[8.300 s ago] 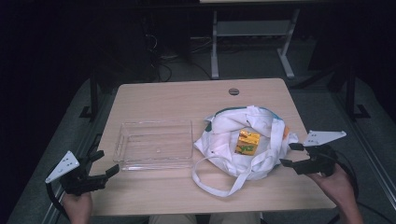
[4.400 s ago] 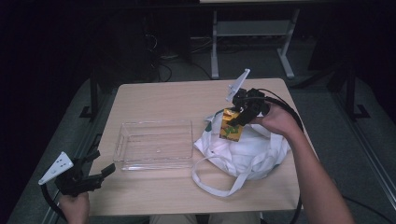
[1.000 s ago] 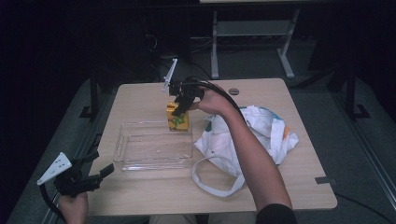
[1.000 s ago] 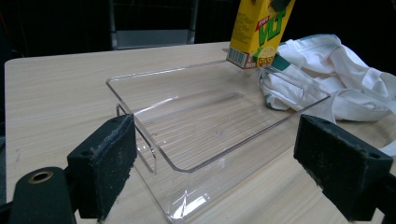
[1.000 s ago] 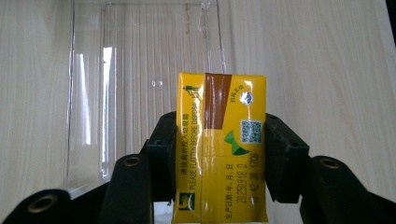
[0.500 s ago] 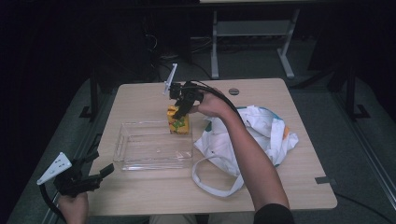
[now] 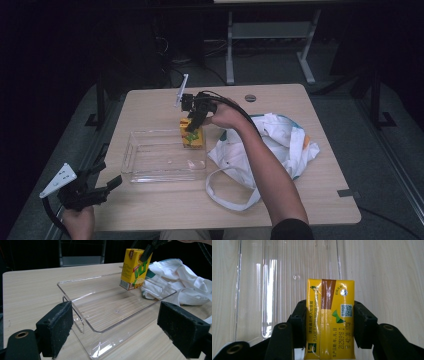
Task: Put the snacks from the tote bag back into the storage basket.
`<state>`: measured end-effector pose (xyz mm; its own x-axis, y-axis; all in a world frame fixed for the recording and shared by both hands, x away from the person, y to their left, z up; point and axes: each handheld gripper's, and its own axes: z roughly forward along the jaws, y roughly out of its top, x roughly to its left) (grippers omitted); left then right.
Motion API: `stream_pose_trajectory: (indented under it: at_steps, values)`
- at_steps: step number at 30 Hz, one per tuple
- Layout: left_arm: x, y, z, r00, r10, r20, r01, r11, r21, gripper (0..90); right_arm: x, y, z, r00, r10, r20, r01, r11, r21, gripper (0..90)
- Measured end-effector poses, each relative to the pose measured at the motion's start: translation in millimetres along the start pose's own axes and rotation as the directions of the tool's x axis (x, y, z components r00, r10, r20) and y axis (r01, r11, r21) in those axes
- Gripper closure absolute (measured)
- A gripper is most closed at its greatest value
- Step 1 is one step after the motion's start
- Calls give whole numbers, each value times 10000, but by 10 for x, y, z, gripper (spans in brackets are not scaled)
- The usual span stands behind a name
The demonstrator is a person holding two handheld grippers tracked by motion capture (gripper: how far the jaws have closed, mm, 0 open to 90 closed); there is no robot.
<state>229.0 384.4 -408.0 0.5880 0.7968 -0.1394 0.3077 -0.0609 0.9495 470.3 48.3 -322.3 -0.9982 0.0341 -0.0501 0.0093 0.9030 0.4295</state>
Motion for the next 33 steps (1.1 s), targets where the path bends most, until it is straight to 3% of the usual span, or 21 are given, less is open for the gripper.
stream_pose_trajectory:
  at_steps: [33]
  values:
    - [7, -2, 1, 10000, -33, -5, 33, 10000, 17, 127, -21, -103, 253, 9997, -31, -251, 38, 9997, 250, 524]
